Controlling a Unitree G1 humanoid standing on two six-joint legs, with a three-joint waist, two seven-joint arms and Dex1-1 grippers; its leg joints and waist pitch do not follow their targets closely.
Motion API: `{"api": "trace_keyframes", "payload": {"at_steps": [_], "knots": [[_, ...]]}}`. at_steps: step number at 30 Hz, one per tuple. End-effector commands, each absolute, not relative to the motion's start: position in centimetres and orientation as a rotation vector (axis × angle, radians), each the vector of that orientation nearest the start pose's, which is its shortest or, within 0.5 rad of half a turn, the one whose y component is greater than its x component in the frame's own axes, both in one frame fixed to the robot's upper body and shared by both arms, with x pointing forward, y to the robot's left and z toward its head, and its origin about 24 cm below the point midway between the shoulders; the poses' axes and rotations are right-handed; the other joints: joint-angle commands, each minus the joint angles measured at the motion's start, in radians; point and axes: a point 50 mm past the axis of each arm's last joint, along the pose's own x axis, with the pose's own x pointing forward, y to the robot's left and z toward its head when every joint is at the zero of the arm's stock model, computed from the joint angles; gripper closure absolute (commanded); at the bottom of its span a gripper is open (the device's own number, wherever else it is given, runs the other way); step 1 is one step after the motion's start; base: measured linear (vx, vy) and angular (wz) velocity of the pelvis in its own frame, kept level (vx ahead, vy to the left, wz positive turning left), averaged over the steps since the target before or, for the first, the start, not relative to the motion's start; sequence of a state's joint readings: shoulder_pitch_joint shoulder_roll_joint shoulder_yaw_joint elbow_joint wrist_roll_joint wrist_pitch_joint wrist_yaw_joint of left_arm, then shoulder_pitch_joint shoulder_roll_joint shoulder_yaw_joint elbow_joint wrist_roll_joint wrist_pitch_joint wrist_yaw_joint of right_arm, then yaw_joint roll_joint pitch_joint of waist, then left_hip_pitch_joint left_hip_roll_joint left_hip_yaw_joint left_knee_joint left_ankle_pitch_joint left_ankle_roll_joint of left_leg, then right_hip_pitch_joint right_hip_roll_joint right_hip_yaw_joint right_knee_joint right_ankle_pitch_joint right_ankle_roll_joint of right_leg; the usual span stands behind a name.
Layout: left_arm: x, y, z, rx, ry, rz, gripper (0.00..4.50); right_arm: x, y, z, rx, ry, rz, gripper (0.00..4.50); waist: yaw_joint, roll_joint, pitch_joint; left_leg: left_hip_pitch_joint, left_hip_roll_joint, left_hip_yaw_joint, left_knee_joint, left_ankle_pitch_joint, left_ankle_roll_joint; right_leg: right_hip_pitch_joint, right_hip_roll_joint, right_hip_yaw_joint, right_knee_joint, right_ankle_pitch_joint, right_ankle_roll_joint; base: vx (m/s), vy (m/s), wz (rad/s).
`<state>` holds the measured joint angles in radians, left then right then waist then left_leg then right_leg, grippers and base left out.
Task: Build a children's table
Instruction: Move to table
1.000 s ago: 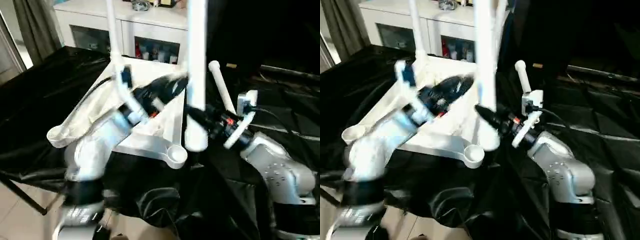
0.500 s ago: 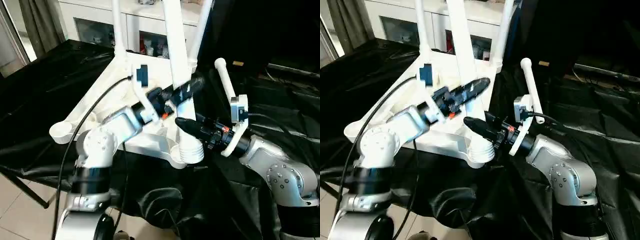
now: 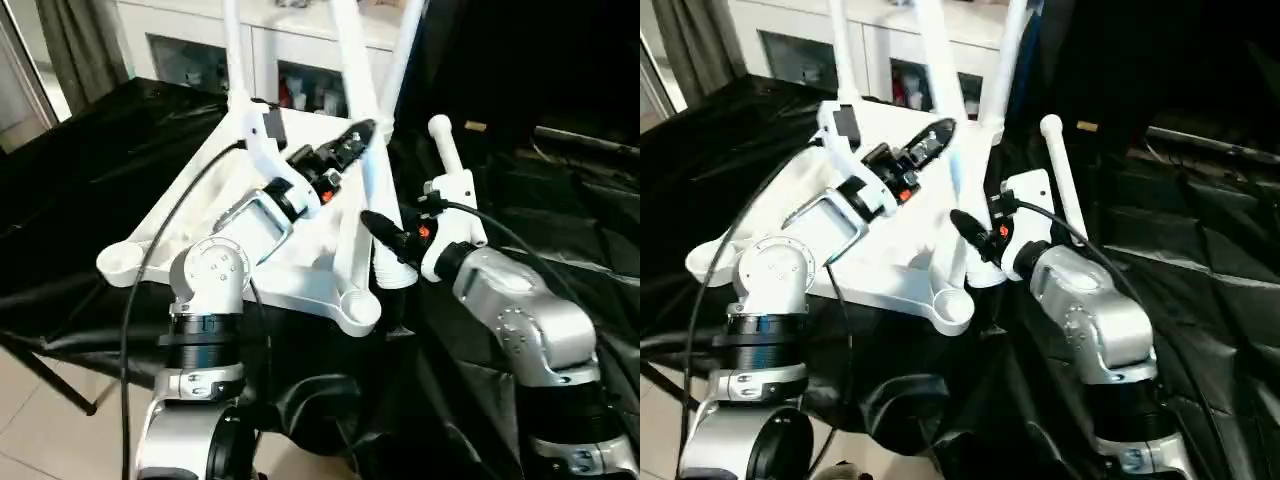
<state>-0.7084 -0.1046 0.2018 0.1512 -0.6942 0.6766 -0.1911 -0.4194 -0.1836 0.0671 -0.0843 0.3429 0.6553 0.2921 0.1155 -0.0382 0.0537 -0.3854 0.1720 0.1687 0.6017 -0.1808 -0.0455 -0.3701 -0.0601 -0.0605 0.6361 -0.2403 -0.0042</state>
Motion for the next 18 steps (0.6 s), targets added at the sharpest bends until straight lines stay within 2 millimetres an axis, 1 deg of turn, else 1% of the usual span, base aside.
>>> {"api": "trace_keyframes", "payload": {"at_steps": [1,2,3,4,5,6,7,9,11,13,14,16,18], "knots": [[34.3,5.6,16.7,-0.7,0.116,-0.635,1.58,31.0,-10.4,12.4,0.049,0.14,0.55,2.62,0.003,-0.004,-0.068,0.018,0.056,-0.022,-0.066,-0.014,0.001,0.051,-0.09,0.055,-0.06,0.187,-0.171,0.0,0.0,0.0],[34.6,5.5,16.6,-0.711,0.123,-0.607,1.62,30.9,-9.8,12.5,0.042,0.131,0.549,2.62,0.003,-0.003,-0.067,0.019,0.058,-0.022,-0.067,-0.017,0.002,0.05,-0.09,0.055,-0.061,0.181,-0.175,0.0,0.0,0.0],[34.7,5.5,16.5,-0.716,0.127,-0.591,1.73,30.9,-9.6,12.5,0.041,0.128,0.546,2.62,0.003,-0.004,-0.067,0.021,0.057,-0.022,-0.068,-0.026,0.0,0.05,-0.09,0.055,-0.062,0.17,-0.175,0.0,0.0,0.0],[34.8,5.5,16.3,-0.714,0.135,-0.581,1.73,30.9,-9.3,12.6,0.038,0.122,0.544,2.62,0.003,-0.003,-0.067,0.021,0.058,-0.022,-0.068,-0.03,-0.001,0.051,-0.091,0.055,-0.063,0.165,-0.175,0.0,0.0,0.0],[34.8,5.5,16.2,-0.703,0.141,-0.571,1.87,31.0,-9.1,12.7,0.04,0.116,0.542,2.62,0.002,-0.002,-0.066,0.022,0.058,-0.022,-0.069,-0.035,-0.003,0.05,-0.09,0.055,-0.063,0.157,-0.174,0.0,0.0,0.0],[34.9,5.5,16.1,-0.691,0.145,-0.564,1.96,30.9,-8.9,12.8,0.044,0.111,0.542,2.62,0.001,-0.001,-0.065,0.023,0.059,-0.023,-0.072,-0.053,-0.009,0.049,-0.091,0.055,-0.065,0.131,-0.167,0.0,0.0,0.0],[34.9,5.5,16.0,-0.694,0.149,-0.565,1.96,30.9,-8.8,12.9,0.047,0.102,0.545,2.62,0.001,-0.001,-0.065,0.023,0.059,-0.023,-0.072,-0.059,-0.012,0.048,-0.091,0.055,-0.066,0.124,-0.166,0.0,0.0,0.0],[34.8,5.5,15.9,-0.695,0.154,-0.565,2.2,30.9,-8.6,13.2,0.051,0.083,0.549,2.62,0.001,0.002,-0.064,0.024,0.061,-0.024,-0.074,-0.068,-0.027,0.047,-0.091,0.055,-0.065,0.127,-0.164,0.0,0.0,0.0],[34.8,5.5,15.8,-0.691,0.16,-0.554,2.37,30.8,-8.4,13.4,0.05,0.066,0.551,2.62,0.002,0.003,-0.064,0.025,0.061,-0.024,-0.074,-0.075,-0.031,0.046,-0.091,0.056,-0.065,0.129,-0.162,0.0,0.0,0.0],[34.9,5.5,15.7,-0.687,0.164,-0.542,2.46,30.8,-8.3,13.5,0.049,0.057,0.552,2.62,0.002,0.003,-0.065,0.024,0.061,-0.025,-0.074,-0.075,-0.035,0.049,-0.091,0.056,-0.064,0.139,-0.158,0.0,0.0,0.0],[35.0,5.6,15.6,-0.687,0.168,-0.529,2.59,30.7,-8.2,13.7,0.047,0.046,0.558,2.62,0.001,0.004,-0.065,0.023,0.06,-0.025,-0.074,-0.071,-0.036,0.049,-0.09,0.056,-0.064,0.148,-0.156,0.0,0.0,0.0],[35.1,5.6,15.5,-0.693,0.169,-0.519,2.6,30.5,-7.9,13.9,0.042,0.03,0.574,2.62,0.001,0.006,-0.065,0.023,0.06,-0.025,-0.074,-0.073,-0.038,0.049,-0.091,0.056,-0.064,0.154,-0.156,0.0,0.0,0.0],[35.1,5.6,15.5,-0.7,0.17,-0.519,2.63,30.4,-7.7,14.0,0.038,0.017,0.592,2.62,0.001,0.005,-0.065,0.024,0.059,-0.025,-0.074,-0.075,-0.039,0.049,-0.091,0.056,-0.064,0.159,-0.156,0.0,0.0,0.0]]}}
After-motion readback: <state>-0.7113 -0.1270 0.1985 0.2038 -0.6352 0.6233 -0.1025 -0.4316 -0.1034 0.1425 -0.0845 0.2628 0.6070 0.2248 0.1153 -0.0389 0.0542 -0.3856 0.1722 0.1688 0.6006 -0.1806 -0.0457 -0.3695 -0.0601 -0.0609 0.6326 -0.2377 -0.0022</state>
